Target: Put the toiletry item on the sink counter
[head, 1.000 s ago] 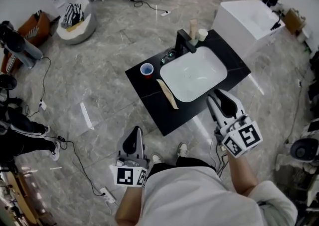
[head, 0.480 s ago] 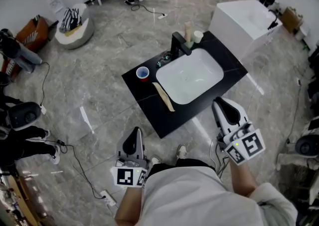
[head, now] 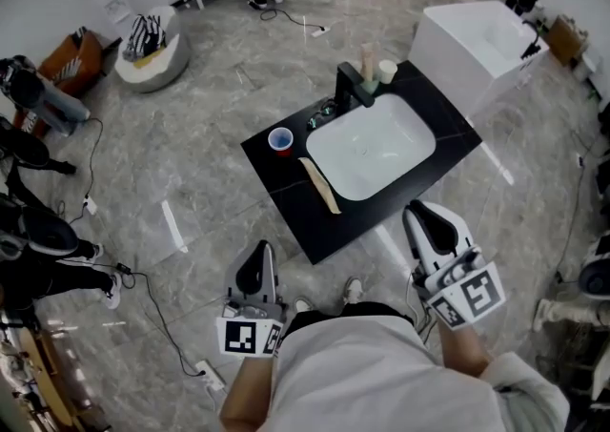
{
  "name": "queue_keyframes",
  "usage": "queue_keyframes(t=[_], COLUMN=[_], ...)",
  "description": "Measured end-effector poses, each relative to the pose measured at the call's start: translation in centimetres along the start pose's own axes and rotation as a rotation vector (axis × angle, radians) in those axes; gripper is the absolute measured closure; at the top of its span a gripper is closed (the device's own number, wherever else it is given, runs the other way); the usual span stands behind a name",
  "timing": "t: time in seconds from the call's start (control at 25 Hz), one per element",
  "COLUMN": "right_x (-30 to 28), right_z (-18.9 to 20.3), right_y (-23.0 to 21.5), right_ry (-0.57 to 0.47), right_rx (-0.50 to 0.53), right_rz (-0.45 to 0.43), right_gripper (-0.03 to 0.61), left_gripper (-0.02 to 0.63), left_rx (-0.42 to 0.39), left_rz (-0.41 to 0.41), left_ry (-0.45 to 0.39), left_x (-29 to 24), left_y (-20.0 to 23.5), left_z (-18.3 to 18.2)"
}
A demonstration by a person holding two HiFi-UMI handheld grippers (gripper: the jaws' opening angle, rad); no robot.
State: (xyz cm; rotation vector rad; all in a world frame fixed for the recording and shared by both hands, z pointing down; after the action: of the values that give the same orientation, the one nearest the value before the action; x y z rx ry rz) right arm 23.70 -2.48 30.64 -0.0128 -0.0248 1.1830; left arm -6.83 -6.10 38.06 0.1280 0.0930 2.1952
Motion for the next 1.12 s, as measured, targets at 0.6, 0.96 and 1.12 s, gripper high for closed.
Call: queue_keyframes(t=[0.6, 0.96, 1.12], right_x=[-1.8, -2.2, -2.0], right_z=[-1.1, -1.7, -1.8], right_y=[1.7, 1.6, 1.4], right_ry=[-0.058, -0.078, -0.074], right_rx=[0.057, 0.070, 0.074], right_rz=[-0.089, -0.103, -0.101], right_gripper=[0.515, 0.515, 0.515], left_gripper=[0.611, 0.611, 0.612], left_rx=[-0.010, -0.015, -0.012], left_rz=[-0.074, -0.086, -0.083], left_ry=[-0.009, -0.020, -0.023], left_x=[1.5, 1.4, 1.3], left_y=[0.9, 0.9, 0.8], left_z=[-0.1, -0.5, -0.5])
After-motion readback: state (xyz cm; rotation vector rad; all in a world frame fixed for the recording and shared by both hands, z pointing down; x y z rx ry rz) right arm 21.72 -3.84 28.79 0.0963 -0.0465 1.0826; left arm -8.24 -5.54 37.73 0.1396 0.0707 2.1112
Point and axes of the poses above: the fingertips, and each gripper's own axes: x backward along the fingers, y to its left, z out of its underside, the point moved 8 cm from there along x, backward along the fingers, and after that the axes turned 1 degree about x, right-handed, at the moved point
